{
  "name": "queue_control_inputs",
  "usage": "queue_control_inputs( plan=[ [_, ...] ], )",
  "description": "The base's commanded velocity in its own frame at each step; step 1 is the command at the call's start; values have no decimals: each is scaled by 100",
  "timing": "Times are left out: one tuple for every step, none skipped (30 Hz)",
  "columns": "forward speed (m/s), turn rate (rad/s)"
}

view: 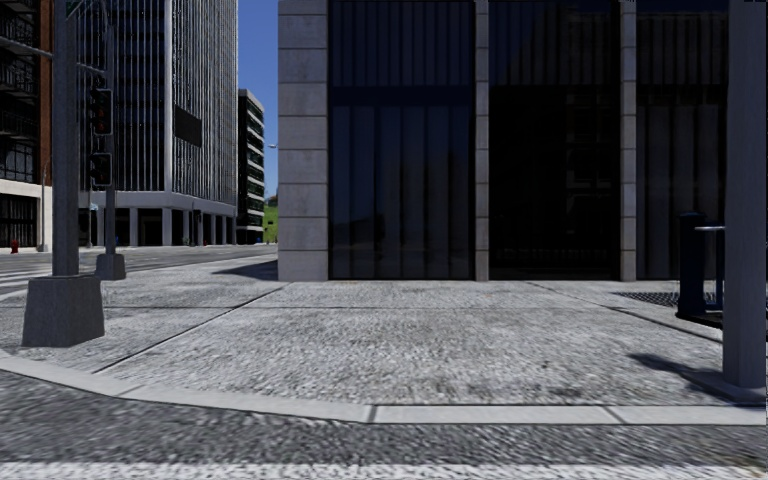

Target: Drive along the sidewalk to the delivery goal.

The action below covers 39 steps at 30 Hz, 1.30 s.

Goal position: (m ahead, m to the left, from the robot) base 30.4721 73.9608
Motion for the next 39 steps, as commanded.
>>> queue_control_inputs(
  plan=[
    [200, 18],
    [200, 18],
    [200, 18],
    [200, 19],
    [200, 19],
    [200, 19],
    [200, 19],
    [200, 20],
    [200, 24],
    [200, 29],
    [200, 36],
    [200, 36],
    [200, 38],
    [200, 38],
    [200, 38],
    [200, 38],
    [200, 39],
    [200, 39],
    [200, 39],
    [200, 39],
    [200, 39],
    [200, 39],
    [200, 39],
    [200, 39],
    [200, 39],
    [200, 39],
    [200, 39],
    [200, 39],
    [200, 48],
    [200, 48],
    [200, 52],
    [200, 53],
    [200, 53],
    [200, 53],
    [200, 53],
    [196, 53],
    [188, 53],
    [188, 53],
    [176, 53]
  ],
)
